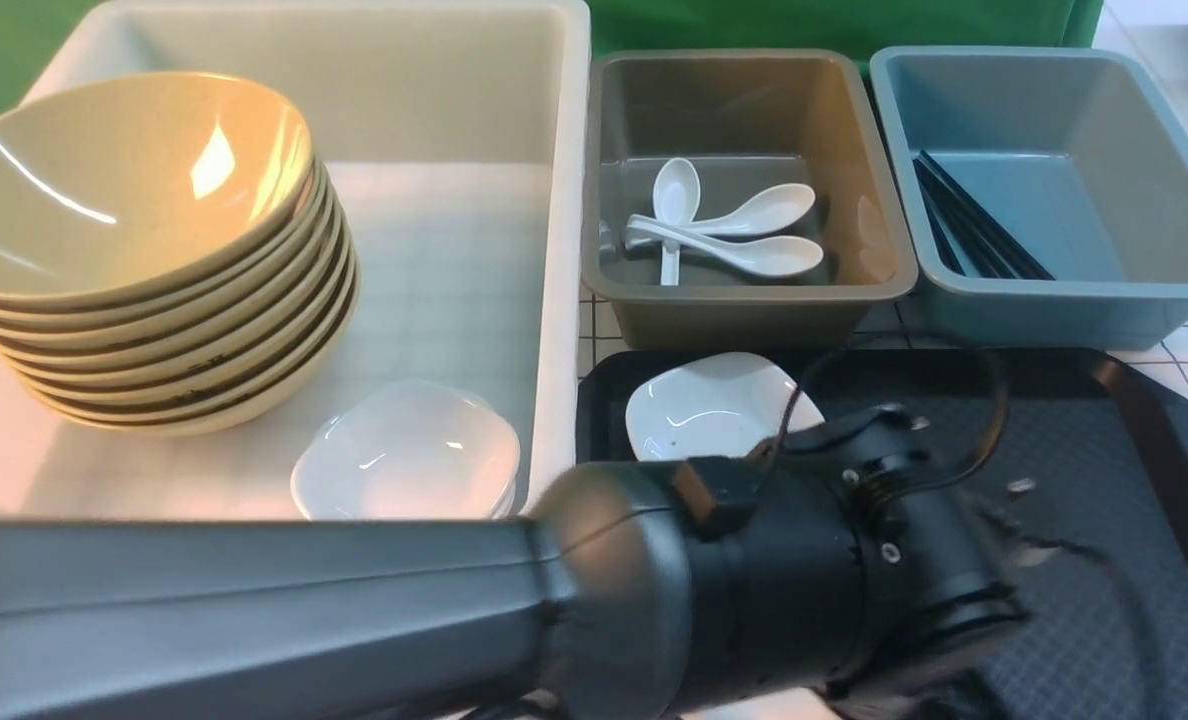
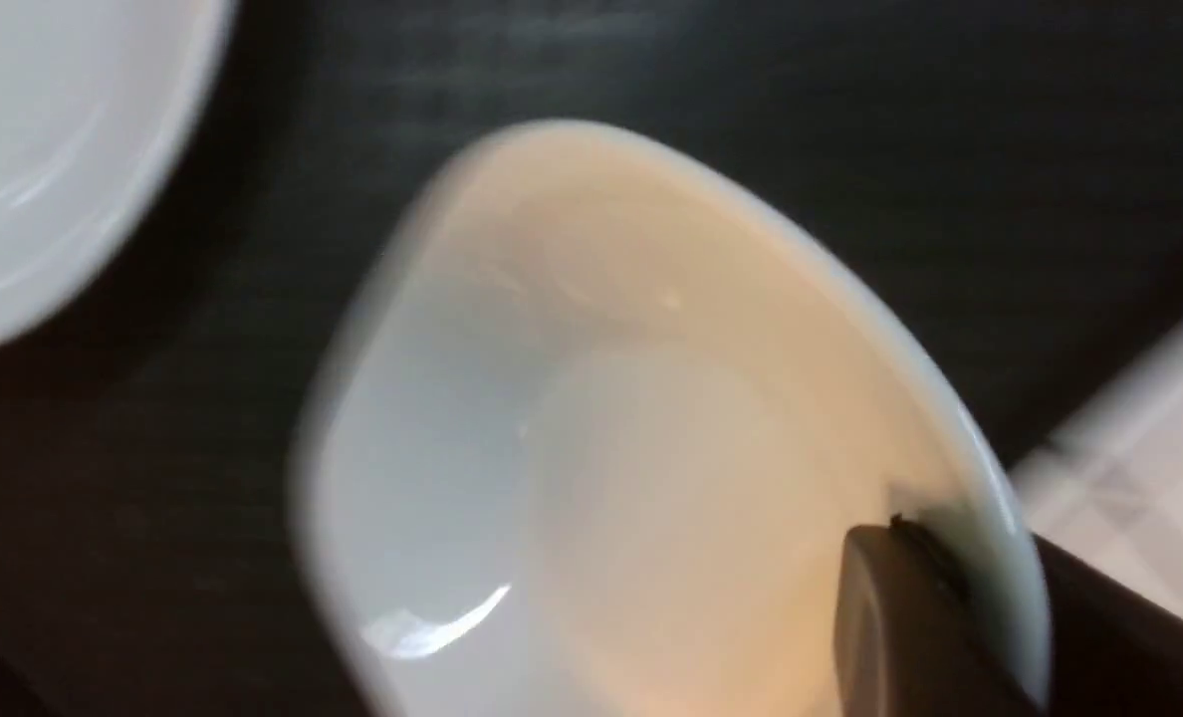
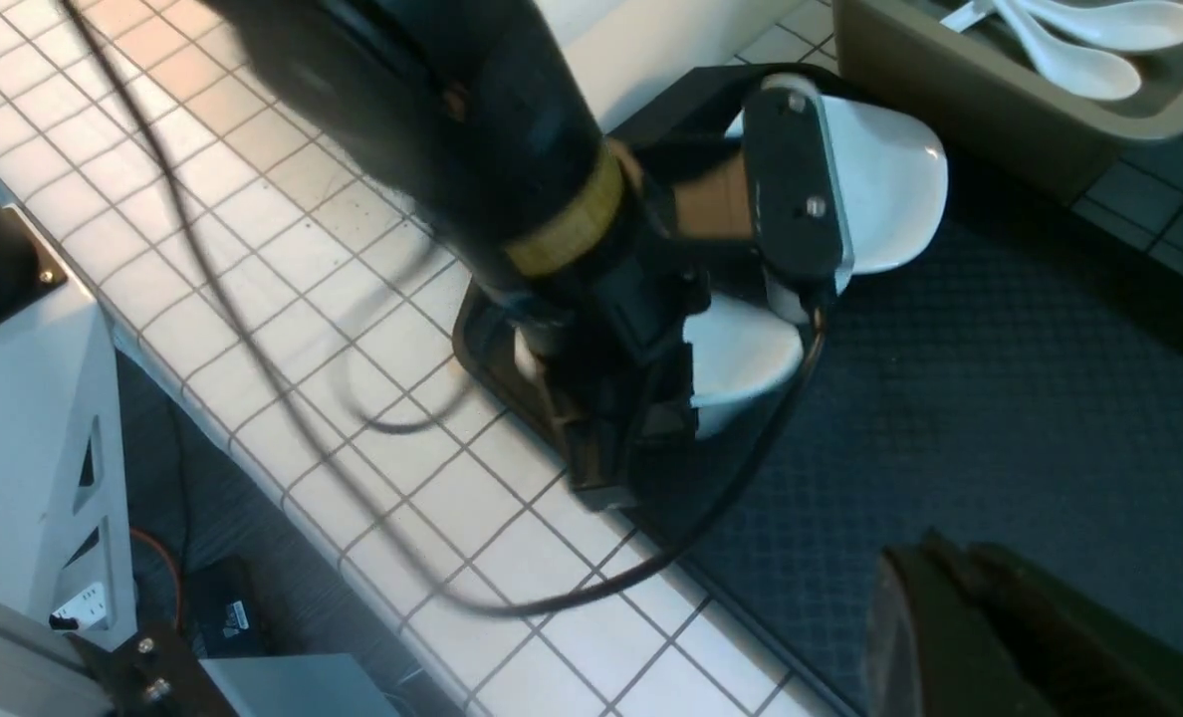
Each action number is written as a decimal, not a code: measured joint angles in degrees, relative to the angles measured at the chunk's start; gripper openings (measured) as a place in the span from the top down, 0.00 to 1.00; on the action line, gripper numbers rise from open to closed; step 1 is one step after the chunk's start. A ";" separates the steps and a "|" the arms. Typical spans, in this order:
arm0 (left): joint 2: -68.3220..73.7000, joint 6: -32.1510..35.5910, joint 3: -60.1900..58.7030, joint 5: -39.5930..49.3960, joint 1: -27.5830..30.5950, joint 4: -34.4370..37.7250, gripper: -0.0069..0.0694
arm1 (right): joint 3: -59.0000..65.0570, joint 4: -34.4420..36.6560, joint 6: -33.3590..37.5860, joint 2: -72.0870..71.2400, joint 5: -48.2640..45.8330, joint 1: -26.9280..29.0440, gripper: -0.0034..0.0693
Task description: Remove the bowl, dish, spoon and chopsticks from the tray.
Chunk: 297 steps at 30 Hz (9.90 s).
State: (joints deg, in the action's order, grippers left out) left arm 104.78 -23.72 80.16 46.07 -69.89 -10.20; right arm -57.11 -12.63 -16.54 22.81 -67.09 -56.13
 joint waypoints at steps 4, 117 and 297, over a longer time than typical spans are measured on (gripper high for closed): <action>-6.08 -0.12 2.02 0.44 -1.43 0.96 0.89 | 0.00 0.00 0.05 0.00 0.00 0.00 0.89; 18.93 23.13 11.91 -8.44 19.77 -1.92 0.32 | -6.30 -1.51 2.13 2.38 -0.01 0.00 0.89; -83.12 -1.64 -71.45 -39.56 27.79 6.75 0.91 | 0.10 -0.68 7.91 13.23 14.40 11.14 0.86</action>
State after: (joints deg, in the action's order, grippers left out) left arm 21.66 -25.36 8.71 6.51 -42.10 -3.45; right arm -57.00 -13.31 -8.63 36.04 -52.69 -44.99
